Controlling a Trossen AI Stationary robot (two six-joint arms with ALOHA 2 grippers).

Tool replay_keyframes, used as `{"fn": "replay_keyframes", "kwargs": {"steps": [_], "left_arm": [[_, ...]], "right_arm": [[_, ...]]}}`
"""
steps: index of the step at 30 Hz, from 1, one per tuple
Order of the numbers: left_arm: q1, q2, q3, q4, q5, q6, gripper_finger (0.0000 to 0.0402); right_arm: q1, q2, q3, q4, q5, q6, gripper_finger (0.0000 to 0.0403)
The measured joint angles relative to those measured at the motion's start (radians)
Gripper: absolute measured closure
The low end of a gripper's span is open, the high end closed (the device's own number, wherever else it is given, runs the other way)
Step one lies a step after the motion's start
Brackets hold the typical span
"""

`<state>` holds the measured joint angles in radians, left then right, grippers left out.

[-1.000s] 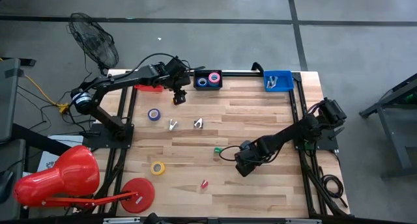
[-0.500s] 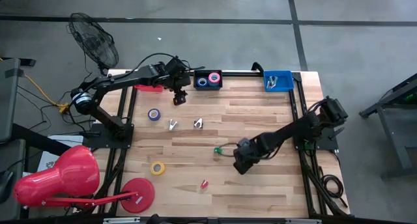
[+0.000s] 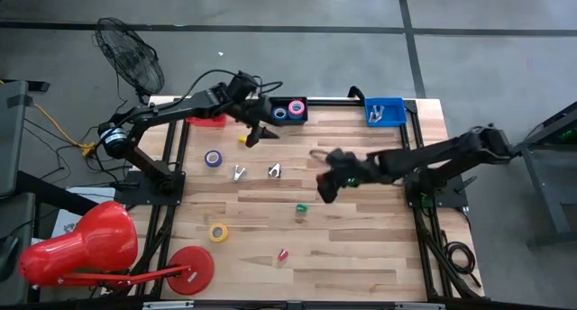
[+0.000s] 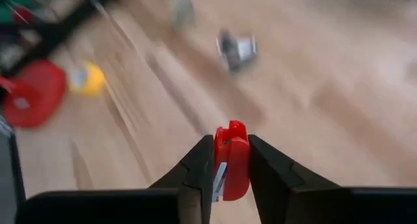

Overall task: Pick and place Stapler, Stapler remover, tape
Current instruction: Put the right red stapler into the red bin

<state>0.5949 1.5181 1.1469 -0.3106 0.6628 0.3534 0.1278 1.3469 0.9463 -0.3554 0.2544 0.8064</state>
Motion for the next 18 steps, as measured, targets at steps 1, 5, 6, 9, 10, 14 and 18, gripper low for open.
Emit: {"fn": "replay_keyframes", "kwargs": {"steps": [1,5,6,9,10,14,18], "left_arm": [[0.000,0.000,0.000,0.035,0.049,-0.014,0.0181],[-0.010,0.000,0.000,0.181,0.187,-0.093,0.0181],[-0.016,0.000,0.000,0.221,0.200,-0.111,0.0181],[-0.045,0.000,0.000,0.339,0.219,-0.159,0.0181],[-0.056,0.000,0.000,0.377,0.220,-0.173,0.0181],[-0.103,0.000,0.000,0.499,0.192,-0.203,0.0181],[-0.140,0.000,0.000,0.568,0.161,-0.206,0.0181]], "right_arm": [[-0.013,-0.020,0.000,0.028,0.010,-0.045,0.0333],[-0.068,-0.099,0.000,0.165,0.028,-0.238,0.0334],[-0.080,-0.113,0.000,0.201,0.024,-0.289,0.0334],[-0.115,-0.140,0.001,0.303,-0.007,-0.432,0.0334],[-0.128,-0.145,0.001,0.331,-0.023,-0.469,0.0334],[-0.188,-0.145,0.001,0.427,-0.095,-0.546,0.0334],[-0.237,-0.145,0.001,0.475,-0.140,-0.587,0.0335]]}}
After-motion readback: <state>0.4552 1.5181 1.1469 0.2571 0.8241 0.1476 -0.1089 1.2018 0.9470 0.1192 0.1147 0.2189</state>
